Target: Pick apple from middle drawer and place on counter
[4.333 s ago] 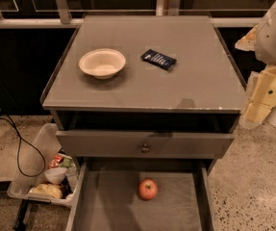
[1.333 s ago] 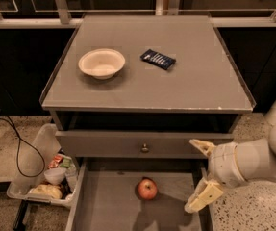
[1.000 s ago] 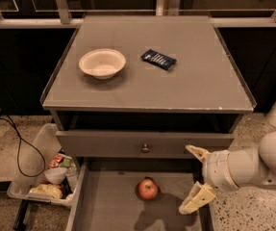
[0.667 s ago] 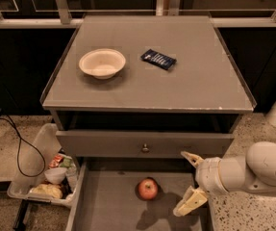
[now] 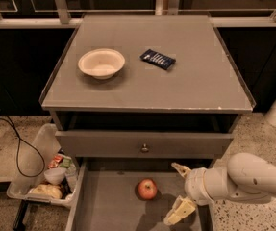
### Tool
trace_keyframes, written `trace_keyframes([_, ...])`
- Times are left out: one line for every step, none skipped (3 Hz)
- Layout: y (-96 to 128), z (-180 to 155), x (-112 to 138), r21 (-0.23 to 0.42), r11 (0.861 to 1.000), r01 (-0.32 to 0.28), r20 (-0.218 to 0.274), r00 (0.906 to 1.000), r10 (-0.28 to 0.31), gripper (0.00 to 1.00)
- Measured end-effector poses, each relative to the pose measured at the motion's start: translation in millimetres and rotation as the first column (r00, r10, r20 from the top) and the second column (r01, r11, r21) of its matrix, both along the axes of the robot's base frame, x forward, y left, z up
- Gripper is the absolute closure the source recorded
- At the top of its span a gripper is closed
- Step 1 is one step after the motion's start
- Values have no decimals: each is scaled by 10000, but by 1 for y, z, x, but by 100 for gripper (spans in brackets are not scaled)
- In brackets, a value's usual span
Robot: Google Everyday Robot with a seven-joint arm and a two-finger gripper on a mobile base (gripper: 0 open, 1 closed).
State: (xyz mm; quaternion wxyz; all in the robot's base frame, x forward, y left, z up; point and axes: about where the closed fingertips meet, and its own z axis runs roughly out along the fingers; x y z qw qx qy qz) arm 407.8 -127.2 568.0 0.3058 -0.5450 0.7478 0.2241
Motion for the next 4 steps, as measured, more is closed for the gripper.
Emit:
trace_keyframes([8, -49, 0, -172, 9997, 175, -133, 9998, -178, 0])
trace_keyframes([13, -86, 8, -188, 9988, 443, 30, 9990, -443, 0])
trace_keyframes([20, -104, 30, 64, 9972, 741, 494, 9960, -743, 0])
trace_keyframes([26, -115, 55, 436, 9946, 943, 877, 9913, -978, 0])
